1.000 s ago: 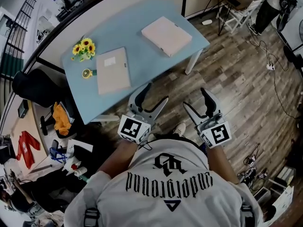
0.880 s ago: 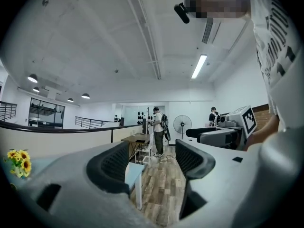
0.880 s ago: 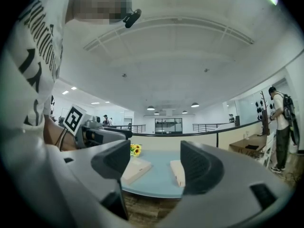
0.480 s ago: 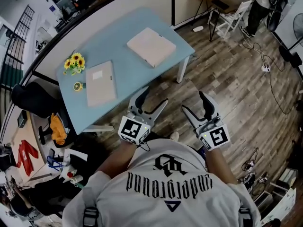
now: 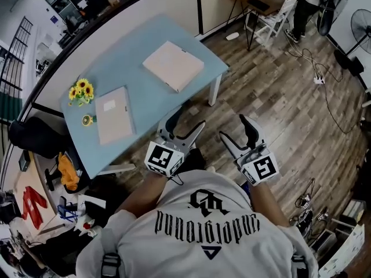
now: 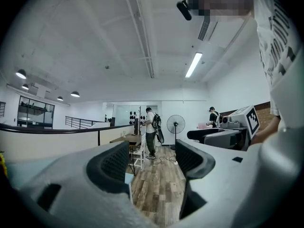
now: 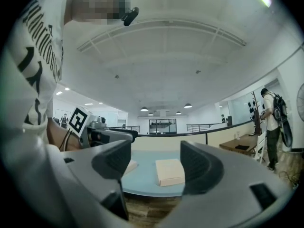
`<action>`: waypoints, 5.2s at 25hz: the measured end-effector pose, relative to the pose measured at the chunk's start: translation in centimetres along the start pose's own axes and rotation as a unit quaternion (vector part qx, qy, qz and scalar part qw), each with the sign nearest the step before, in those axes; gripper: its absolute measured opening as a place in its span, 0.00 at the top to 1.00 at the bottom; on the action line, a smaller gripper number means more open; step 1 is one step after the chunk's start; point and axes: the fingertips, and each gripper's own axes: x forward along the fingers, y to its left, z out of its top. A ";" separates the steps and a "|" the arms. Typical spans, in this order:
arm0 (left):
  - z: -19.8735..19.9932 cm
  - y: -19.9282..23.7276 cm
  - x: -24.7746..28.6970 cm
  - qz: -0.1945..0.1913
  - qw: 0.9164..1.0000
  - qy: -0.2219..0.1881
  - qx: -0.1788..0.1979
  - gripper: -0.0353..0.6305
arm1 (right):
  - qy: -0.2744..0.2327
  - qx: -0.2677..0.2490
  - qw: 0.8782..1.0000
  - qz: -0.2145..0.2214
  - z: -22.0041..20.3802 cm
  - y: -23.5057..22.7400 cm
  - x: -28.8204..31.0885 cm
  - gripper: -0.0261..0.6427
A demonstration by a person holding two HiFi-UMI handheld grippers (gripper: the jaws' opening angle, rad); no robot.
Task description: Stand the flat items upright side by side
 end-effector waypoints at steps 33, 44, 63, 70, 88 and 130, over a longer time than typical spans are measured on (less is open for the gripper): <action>-0.3 31.0 2.9 0.180 0.983 0.013 -0.020 0.48 | 0.022 0.008 0.982 0.187 -0.6 -4.7 34.5 0.50; -0.8 35.8 4.3 0.301 0.953 0.017 -0.043 0.47 | 0.034 0.006 0.953 0.301 -0.9 -7.6 42.1 0.49; -8.2 38.6 10.3 0.408 0.901 0.068 -0.128 0.46 | 0.161 0.000 0.904 0.397 -9.5 -15.4 48.5 0.48; -14.4 39.9 10.8 0.410 0.884 0.112 -0.194 0.45 | 0.239 0.007 0.889 0.391 -15.7 -16.9 50.3 0.47; -31.2 41.2 10.8 0.410 0.821 0.221 -0.330 0.44 | 0.429 0.029 0.830 0.354 -33.8 -19.9 53.0 0.44; -36.1 44.3 11.5 0.350 0.794 0.282 -0.409 0.47 | 0.518 0.077 0.794 0.309 -37.6 -19.1 54.5 0.50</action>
